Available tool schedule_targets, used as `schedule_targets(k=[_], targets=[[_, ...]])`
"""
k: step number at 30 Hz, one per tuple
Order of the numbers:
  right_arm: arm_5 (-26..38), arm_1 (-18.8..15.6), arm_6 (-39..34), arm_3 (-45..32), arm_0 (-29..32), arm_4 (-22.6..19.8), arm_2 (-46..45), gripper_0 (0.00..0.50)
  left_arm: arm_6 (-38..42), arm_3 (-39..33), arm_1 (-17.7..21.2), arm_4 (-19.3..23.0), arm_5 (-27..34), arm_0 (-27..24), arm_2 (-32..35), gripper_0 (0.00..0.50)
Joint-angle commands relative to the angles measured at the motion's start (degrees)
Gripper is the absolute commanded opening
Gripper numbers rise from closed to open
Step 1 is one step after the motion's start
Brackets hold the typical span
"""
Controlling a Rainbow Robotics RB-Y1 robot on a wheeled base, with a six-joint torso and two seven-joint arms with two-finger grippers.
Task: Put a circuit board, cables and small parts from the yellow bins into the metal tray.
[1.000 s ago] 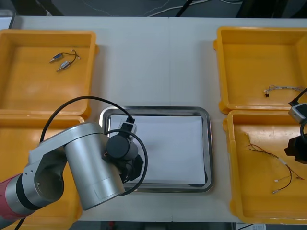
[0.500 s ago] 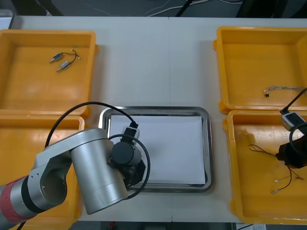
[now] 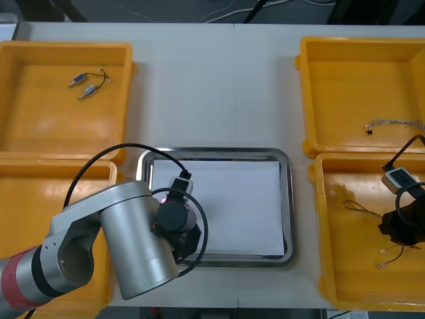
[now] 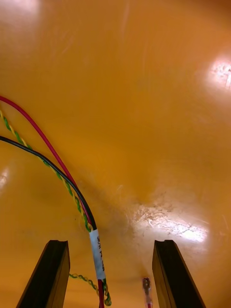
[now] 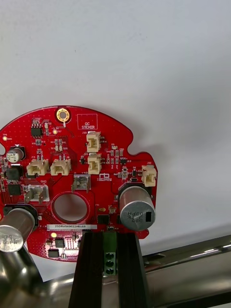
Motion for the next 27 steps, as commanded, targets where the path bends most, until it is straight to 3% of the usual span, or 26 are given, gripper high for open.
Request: schedule_targets(k=[1, 12, 13, 14, 17, 19, 21, 23, 24, 25, 26, 27], targets=[[-1.3, 0.8, 2.6, -0.5, 1.4, 1.1, 1.4, 0.500, -3.3, 0.5, -1.3, -1.0, -1.4, 1.1, -0.9, 0.000], [-2.9, 1.0, 2.2, 0.6, 1.4, 2.1, 2.1, 0.500, -3.2, 0.5, -1.4, -1.3, -1.5, 1.2, -0.9, 0.013], [-3.3, 1.1, 2.2, 0.9, 1.4, 2.1, 2.1, 0.500, -3.2, 0.4, -1.4, -1.3, -1.6, 1.2, -0.9, 0.131], [-3.7, 1.1, 2.2, 1.0, 1.5, 2.0, 2.1, 0.500, -3.2, 0.4, -1.4, -1.3, -2.1, 1.2, -0.9, 0.299], [-3.6, 1.1, 2.1, 1.0, 1.4, 2.1, 2.1, 0.500, -3.0, 0.4, -1.4, -1.2, -2.8, 1.2, -0.9, 0.482], [-3.6, 1.1, 2.0, 1.0, 1.4, 2.1, 2.1, 0.500, -2.9, 0.4, -1.5, -1.2, -2.9, 1.2, -0.8, 0.500], [-3.6, 1.1, 1.7, 1.0, 1.4, 2.0, 2.1, 0.449, -2.7, 0.4, -1.5, -1.3, -2.9, 1.2, -0.8, 0.500], [-3.8, 1.1, 1.5, 1.0, 1.4, 2.1, 2.1, 0.291, -2.6, 0.1, -1.5, -1.3, -2.9, 1.2, -0.6, 0.500], [-3.9, 1.1, 1.4, 1.0, 1.4, 2.1, 2.1, 0.240, -2.7, 0.0, -1.5, -1.3, -2.9, 1.2, -0.6, 0.500], [-4.1, 1.1, 1.2, 1.0, 1.5, 2.1, 2.1, 0.147, -2.6, -0.1, -1.5, -1.3, -2.9, 1.2, -0.4, 0.500], [-4.2, 1.1, 1.0, 1.0, 1.4, 2.1, 2.1, 0.083, -2.6, -0.4, -1.5, -1.2, -2.8, 1.2, -0.2, 0.500], [-4.2, 1.1, 0.8, 1.0, 1.4, 2.0, 2.1, 0.061, -2.5, -0.5, -1.5, -1.2, -2.7, 1.2, -0.1, 0.500]])
